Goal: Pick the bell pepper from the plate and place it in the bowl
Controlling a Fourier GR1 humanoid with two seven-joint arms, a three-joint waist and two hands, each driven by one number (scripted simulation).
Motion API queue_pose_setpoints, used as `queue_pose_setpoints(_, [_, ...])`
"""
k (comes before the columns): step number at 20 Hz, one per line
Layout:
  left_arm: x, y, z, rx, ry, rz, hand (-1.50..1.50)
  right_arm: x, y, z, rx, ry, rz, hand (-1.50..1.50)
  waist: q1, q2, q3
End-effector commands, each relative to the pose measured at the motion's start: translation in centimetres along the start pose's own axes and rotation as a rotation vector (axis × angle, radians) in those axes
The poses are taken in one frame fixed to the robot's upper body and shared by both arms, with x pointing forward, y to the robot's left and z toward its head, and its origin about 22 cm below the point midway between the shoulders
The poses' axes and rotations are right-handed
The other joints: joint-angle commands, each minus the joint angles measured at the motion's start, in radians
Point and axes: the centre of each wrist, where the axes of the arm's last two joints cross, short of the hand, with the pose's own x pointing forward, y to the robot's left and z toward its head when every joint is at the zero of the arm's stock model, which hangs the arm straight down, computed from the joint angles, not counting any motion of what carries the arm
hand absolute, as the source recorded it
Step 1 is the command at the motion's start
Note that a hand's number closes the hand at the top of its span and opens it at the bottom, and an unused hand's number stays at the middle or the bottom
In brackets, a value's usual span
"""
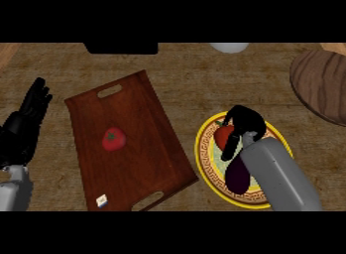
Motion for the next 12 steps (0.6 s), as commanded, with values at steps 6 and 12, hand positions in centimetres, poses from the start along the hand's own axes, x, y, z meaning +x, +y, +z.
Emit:
queue_pose_setpoints(6, [-0.6, 1.6, -1.2, 0.015, 0.000, -0.006, 0.00, -1.0, 2.8, -1.4, -0.046, -0.051, -0.002, 1.50, -0.002, 0.009, 0.007])
queue_pose_setpoints(12, [-0.7, 1.5, -0.1, -0.014, -0.011, -0.006, 0.00, -1.4, -1.4, -2.1, -0.234, 0.015, 0.002, 1.50, 0.004, 0.010, 0.007])
